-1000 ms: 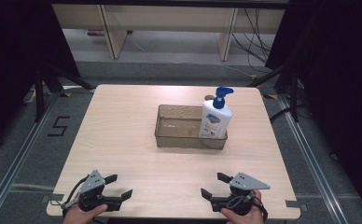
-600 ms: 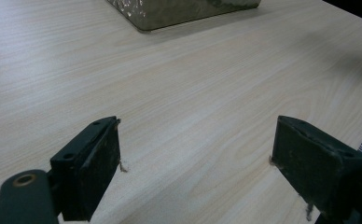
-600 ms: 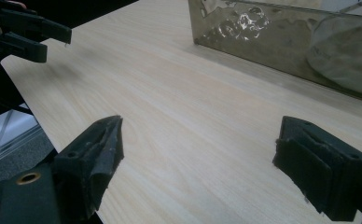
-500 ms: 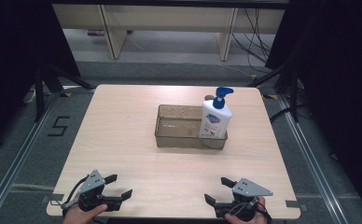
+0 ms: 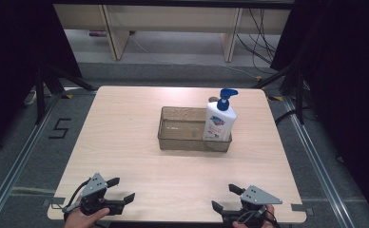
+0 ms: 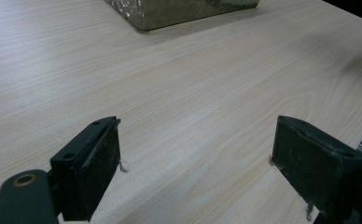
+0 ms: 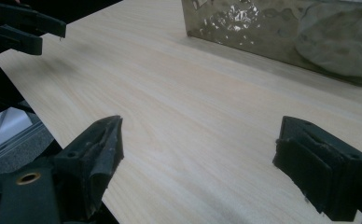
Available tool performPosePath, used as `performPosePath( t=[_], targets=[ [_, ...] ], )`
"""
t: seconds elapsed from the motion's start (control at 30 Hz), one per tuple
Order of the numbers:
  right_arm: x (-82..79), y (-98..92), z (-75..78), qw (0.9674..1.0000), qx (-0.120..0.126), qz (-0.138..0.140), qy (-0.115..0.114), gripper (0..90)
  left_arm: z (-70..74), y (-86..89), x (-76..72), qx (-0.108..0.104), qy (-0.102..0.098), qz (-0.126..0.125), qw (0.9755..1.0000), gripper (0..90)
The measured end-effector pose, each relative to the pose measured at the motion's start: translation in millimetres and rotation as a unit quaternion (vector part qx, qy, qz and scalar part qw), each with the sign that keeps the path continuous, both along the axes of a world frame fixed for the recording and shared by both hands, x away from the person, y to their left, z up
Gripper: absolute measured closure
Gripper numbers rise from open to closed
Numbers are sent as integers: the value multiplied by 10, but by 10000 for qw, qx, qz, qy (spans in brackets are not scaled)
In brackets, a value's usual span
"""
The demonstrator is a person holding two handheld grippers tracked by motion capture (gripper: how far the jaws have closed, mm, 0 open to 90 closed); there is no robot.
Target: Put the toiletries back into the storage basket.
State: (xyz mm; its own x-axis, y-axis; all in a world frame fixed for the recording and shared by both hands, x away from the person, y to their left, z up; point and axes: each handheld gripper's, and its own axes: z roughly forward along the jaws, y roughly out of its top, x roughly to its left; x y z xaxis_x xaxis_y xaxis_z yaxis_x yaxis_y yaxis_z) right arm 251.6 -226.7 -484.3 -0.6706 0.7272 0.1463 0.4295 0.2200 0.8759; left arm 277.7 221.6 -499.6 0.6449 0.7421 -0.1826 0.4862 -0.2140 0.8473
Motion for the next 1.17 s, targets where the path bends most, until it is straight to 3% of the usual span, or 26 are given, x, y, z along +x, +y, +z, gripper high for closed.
performPosePath(
  t=[0.07, 0.1, 0.27, 0.3, 0.33, 0.37, 0.4, 1.17],
  targets=[
    [-5, -3, -6, 10000, -7, -14, 26, 155, 1, 1, -1, 7, 0, -1, 10000, 147],
    [-35, 6, 2, 9997, 41, -53, 247, 155, 1, 1, -1, -4, -5, -2, 10000, 147],
    [-47, -24, -13, 9999, -66, -38, 76, 155, -2, -2, 1, -9, 5, 10, 10000, 147],
    [-72, -5, -13, 9996, 56, -108, 238, 155, -2, -2, 1, -6, 2, 5, 10000, 147],
    [-64, -19, -11, 9998, -13, -89, 167, 155, 1, -1, 0, 4, -3, 1, 10000, 147],
    [-72, -27, -1, 9997, -33, -94, 237, 155, 3, 0, -1, 5, -1, -3, 10000, 147],
    [-59, -36, -4, 9999, -105, -49, 92, 155, 0, -1, 0, -24, -16, -5, 10000, 147],
    [-46, -45, -13, 9998, -93, -147, 102, 155, 3, -6, 3, -85, -24, -41, 10000, 147]
  ],
)
